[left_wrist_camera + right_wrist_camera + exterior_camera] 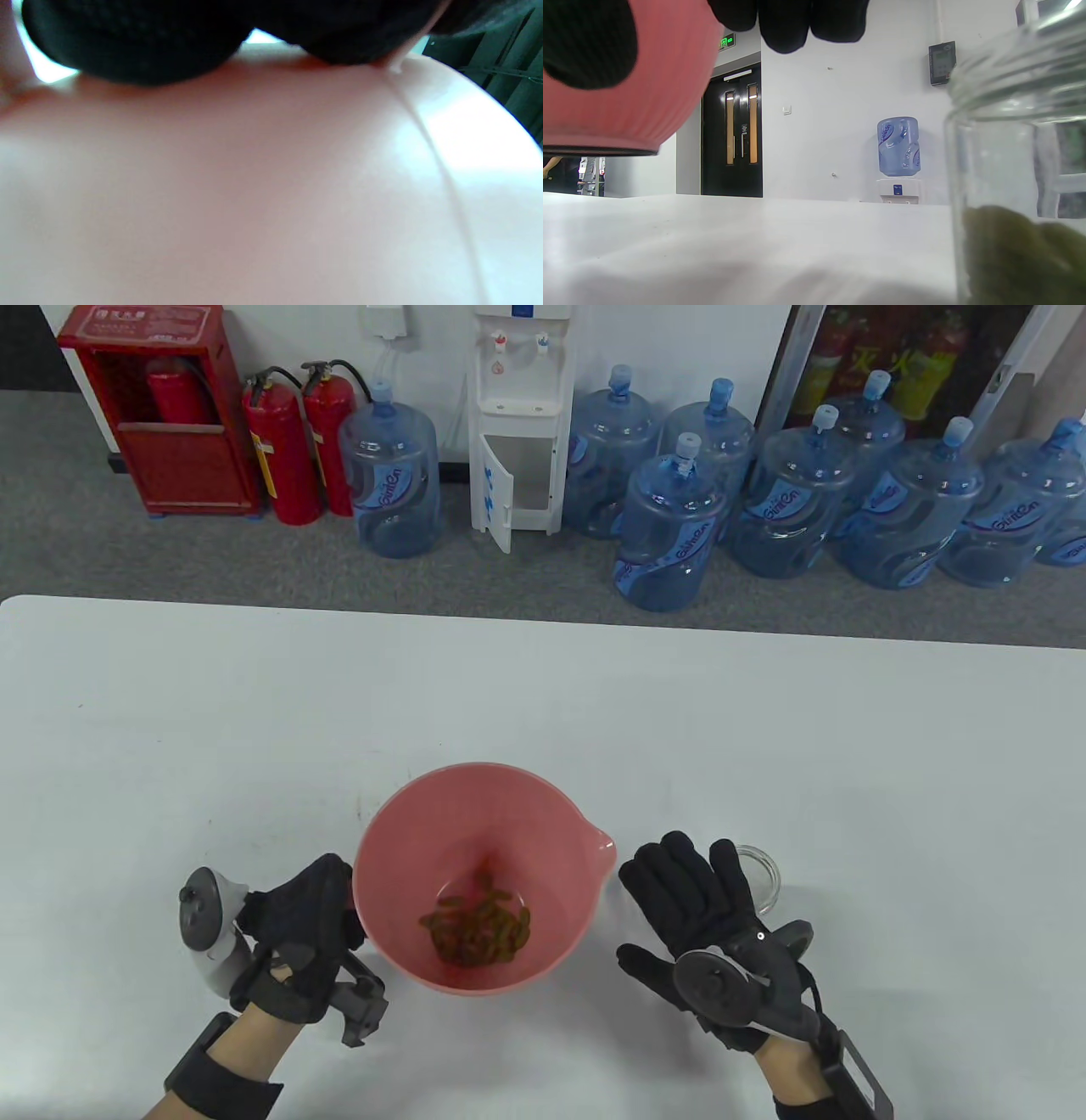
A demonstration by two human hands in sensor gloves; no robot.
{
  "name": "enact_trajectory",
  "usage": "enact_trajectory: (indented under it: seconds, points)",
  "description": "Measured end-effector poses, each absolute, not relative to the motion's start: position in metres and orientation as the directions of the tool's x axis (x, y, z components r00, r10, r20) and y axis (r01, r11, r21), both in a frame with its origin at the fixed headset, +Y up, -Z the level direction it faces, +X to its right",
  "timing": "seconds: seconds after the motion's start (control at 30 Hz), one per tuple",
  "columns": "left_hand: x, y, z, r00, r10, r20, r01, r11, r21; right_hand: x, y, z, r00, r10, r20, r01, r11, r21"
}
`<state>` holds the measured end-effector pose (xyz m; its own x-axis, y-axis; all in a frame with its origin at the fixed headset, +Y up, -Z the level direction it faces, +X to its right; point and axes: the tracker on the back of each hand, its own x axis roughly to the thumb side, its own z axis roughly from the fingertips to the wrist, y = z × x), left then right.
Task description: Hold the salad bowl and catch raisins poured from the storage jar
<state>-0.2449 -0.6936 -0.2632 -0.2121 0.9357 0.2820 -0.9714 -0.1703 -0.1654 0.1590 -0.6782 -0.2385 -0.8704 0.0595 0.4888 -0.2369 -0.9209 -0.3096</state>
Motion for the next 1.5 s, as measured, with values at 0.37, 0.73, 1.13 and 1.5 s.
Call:
enact_trajectory:
  seconds: [0.37,0.73,1.13,1.5]
  points:
    - [-0.226,-0.682,-0.329,-0.156,0.943,0.292,-0.987,-0.135,-0.092,0.161,-0.677,-0.238,-0.874,0.058,0.483,-0.236,-0.918,-0.318]
    - [-0.218,-0.726,-0.376,-0.132,0.97,0.202,-0.991,-0.121,-0.065,0.163,-0.676,-0.239,-0.873,0.069,0.482,-0.242,-0.92,-0.307]
    - [-0.23,-0.755,-0.383,0.036,0.999,0.017,-0.981,0.038,-0.19,0.162,-0.676,-0.238,-0.871,0.062,0.488,-0.235,-0.923,-0.304]
    - [-0.242,-0.758,-0.375,0.138,0.984,-0.113,-0.985,0.125,-0.116,0.156,-0.675,-0.235,-0.866,0.053,0.497,-0.236,-0.92,-0.312]
